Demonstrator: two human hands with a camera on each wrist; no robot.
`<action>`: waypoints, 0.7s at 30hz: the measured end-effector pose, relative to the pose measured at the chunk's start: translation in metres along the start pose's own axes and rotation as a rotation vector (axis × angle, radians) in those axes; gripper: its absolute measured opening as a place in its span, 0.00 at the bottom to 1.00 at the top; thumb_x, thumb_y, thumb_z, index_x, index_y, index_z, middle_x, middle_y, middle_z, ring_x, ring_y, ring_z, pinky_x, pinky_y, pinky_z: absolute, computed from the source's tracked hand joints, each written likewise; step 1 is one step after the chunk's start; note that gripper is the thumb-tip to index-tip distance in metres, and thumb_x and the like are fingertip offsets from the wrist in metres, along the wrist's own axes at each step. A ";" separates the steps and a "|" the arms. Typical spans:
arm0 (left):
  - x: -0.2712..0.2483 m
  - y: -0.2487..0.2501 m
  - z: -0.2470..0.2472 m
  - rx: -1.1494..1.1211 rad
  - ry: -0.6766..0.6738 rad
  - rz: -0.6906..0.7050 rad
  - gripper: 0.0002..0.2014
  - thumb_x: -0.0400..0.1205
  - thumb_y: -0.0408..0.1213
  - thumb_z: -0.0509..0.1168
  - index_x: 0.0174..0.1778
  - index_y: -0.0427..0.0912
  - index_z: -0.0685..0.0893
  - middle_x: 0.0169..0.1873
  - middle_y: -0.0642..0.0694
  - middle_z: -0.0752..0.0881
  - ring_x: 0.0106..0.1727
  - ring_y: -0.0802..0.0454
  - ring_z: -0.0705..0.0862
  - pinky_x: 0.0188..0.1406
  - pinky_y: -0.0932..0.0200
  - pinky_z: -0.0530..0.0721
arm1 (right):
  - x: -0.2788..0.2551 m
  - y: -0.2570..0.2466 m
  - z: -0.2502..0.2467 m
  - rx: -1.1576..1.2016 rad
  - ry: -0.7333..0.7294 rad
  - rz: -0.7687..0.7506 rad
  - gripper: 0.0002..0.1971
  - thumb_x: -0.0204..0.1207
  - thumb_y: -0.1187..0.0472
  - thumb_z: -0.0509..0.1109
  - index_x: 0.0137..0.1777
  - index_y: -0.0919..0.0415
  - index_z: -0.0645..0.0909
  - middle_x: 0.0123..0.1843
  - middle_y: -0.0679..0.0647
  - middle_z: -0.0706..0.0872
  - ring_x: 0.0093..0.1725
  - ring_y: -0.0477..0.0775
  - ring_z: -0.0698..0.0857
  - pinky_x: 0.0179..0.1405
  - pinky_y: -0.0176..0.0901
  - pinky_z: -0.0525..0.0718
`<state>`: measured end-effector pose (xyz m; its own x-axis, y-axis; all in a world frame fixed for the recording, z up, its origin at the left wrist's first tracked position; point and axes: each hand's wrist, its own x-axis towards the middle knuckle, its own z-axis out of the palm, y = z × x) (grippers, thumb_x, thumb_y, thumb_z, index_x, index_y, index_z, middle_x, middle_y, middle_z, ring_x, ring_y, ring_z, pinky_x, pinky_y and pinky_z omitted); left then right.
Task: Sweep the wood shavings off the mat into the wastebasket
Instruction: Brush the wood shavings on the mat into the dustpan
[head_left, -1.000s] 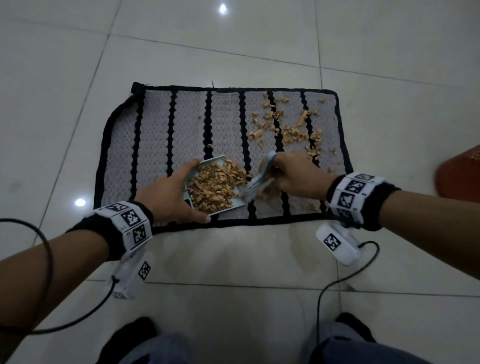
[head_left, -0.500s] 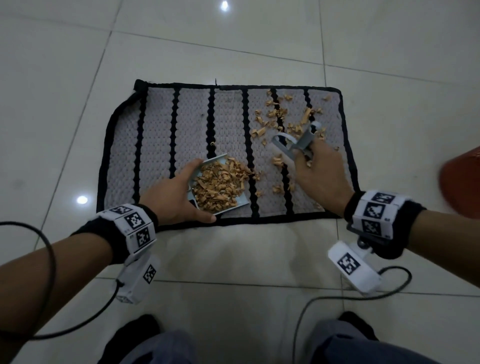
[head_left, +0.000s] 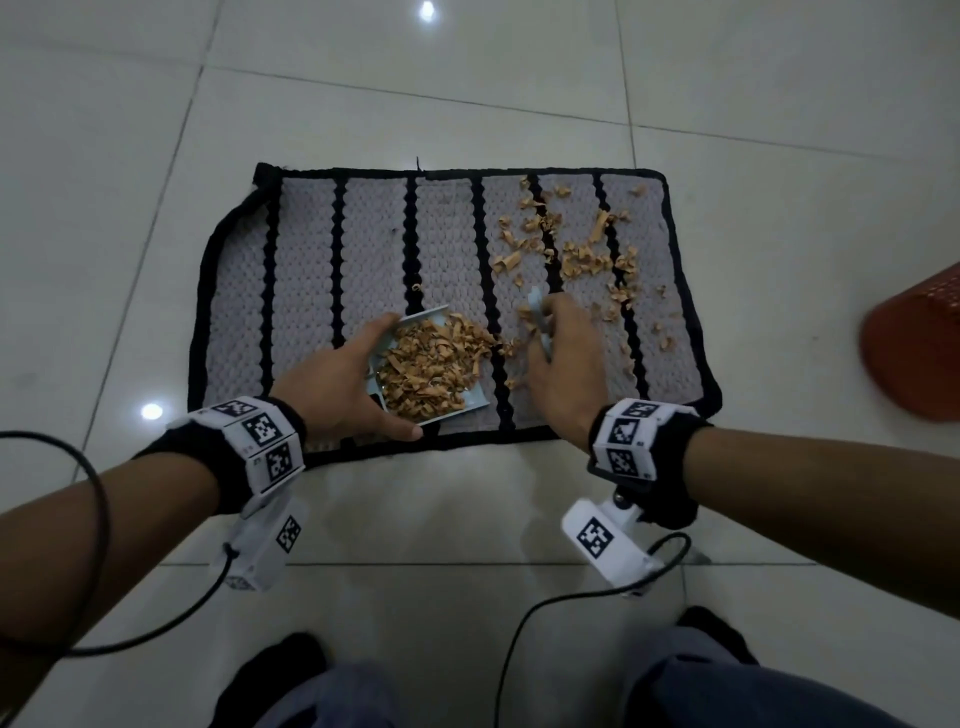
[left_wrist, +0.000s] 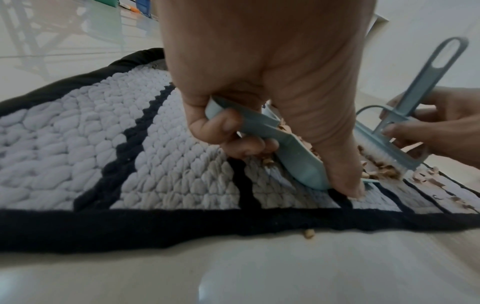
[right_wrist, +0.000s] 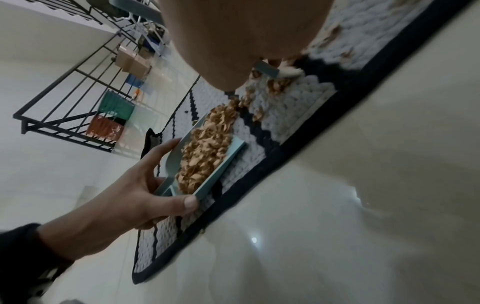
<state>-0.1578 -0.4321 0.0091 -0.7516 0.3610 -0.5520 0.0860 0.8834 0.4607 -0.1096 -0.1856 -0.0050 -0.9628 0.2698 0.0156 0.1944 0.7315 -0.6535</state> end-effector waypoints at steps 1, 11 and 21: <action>0.000 -0.001 0.000 0.003 0.003 0.000 0.66 0.54 0.67 0.81 0.83 0.66 0.47 0.69 0.45 0.81 0.56 0.41 0.84 0.53 0.51 0.85 | -0.001 -0.007 0.003 0.003 -0.012 -0.019 0.11 0.80 0.68 0.63 0.61 0.59 0.73 0.53 0.59 0.79 0.47 0.60 0.77 0.40 0.51 0.77; -0.002 -0.005 0.009 -0.063 0.067 0.051 0.64 0.55 0.65 0.82 0.81 0.64 0.49 0.69 0.51 0.81 0.55 0.45 0.85 0.54 0.51 0.86 | -0.017 -0.035 0.022 0.049 -0.132 -0.218 0.11 0.78 0.72 0.61 0.56 0.59 0.74 0.46 0.53 0.77 0.44 0.55 0.75 0.39 0.44 0.70; -0.006 0.005 0.007 -0.224 0.093 0.098 0.63 0.51 0.65 0.83 0.79 0.67 0.53 0.72 0.55 0.77 0.65 0.50 0.82 0.65 0.48 0.83 | -0.017 -0.041 -0.002 0.105 -0.105 -0.145 0.04 0.84 0.64 0.61 0.55 0.61 0.76 0.40 0.49 0.77 0.34 0.39 0.72 0.29 0.27 0.66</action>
<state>-0.1486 -0.4280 0.0099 -0.8049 0.4030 -0.4355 0.0223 0.7540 0.6565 -0.1012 -0.2194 0.0229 -0.9946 0.0958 0.0402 0.0368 0.6873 -0.7254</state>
